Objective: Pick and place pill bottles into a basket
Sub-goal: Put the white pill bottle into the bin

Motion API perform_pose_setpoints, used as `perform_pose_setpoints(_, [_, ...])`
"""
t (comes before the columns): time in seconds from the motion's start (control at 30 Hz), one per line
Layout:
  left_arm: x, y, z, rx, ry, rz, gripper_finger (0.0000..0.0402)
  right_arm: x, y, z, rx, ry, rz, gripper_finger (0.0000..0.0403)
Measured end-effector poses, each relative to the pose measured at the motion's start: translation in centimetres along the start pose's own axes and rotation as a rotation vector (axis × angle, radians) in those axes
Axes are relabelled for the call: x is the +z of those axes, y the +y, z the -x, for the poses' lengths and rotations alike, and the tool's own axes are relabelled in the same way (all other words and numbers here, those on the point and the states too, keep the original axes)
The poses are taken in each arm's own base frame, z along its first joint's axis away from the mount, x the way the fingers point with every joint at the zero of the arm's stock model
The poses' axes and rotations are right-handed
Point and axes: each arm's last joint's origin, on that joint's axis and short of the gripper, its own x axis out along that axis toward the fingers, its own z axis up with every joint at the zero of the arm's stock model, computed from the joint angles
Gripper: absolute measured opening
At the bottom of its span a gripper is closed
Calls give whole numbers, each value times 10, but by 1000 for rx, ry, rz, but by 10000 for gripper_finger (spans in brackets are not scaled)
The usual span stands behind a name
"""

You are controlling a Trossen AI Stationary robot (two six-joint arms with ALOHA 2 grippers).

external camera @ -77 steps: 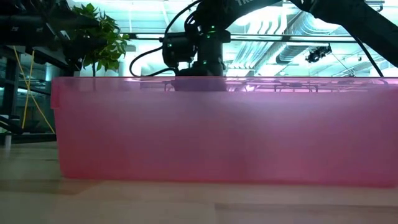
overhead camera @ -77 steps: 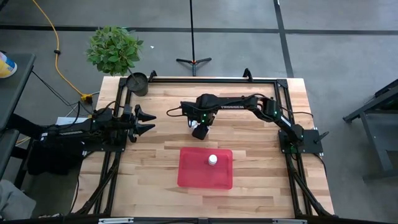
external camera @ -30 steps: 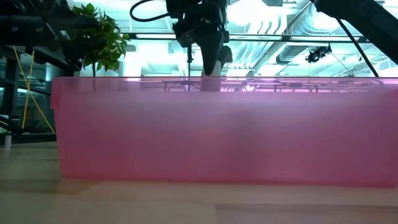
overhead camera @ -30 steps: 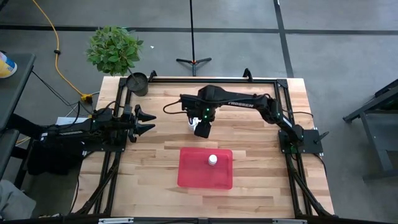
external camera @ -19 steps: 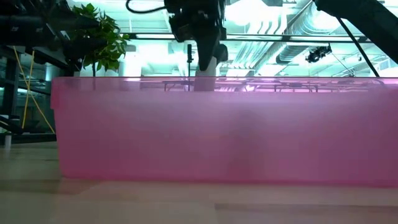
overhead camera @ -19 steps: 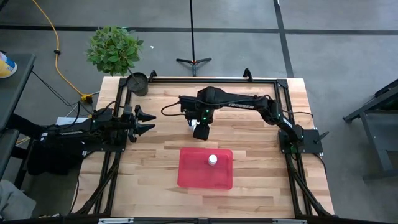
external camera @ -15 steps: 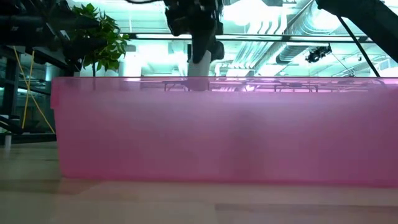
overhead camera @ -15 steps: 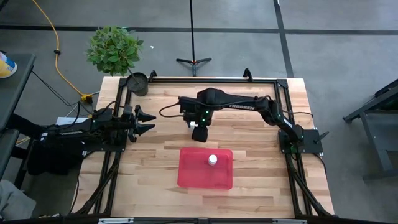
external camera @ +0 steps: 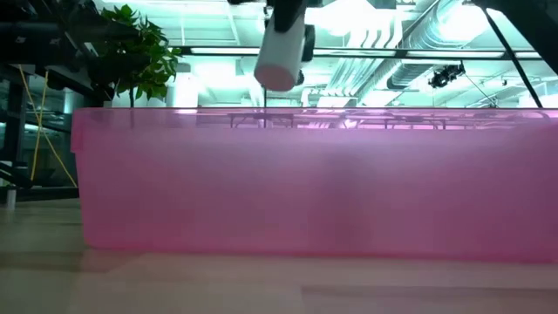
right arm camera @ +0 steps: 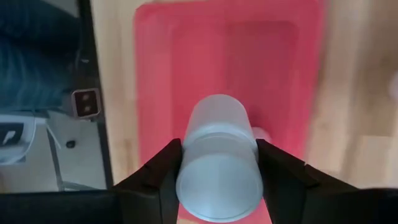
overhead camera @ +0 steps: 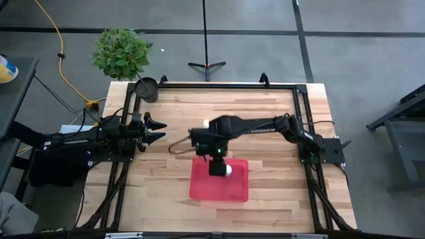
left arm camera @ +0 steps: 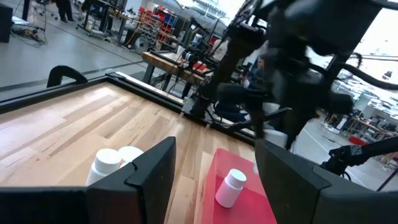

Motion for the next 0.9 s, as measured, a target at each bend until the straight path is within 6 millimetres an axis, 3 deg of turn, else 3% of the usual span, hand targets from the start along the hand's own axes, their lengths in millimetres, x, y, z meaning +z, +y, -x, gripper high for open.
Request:
perform_pose_setpoints(0.13, [0, 0, 0, 0, 0, 0, 253, -6, 21, -10, -20, 29, 0, 163])
perform_pose_setpoints(0.33, [0, 0, 0, -1, 1, 0, 253, -21, 34, -33, -101, 138, -71, 163])
perform_pose_setpoints(0.9, [0, 0, 0, -2, 1, -4, 253, -53, 32, -99, -185, 353, -139, 163])
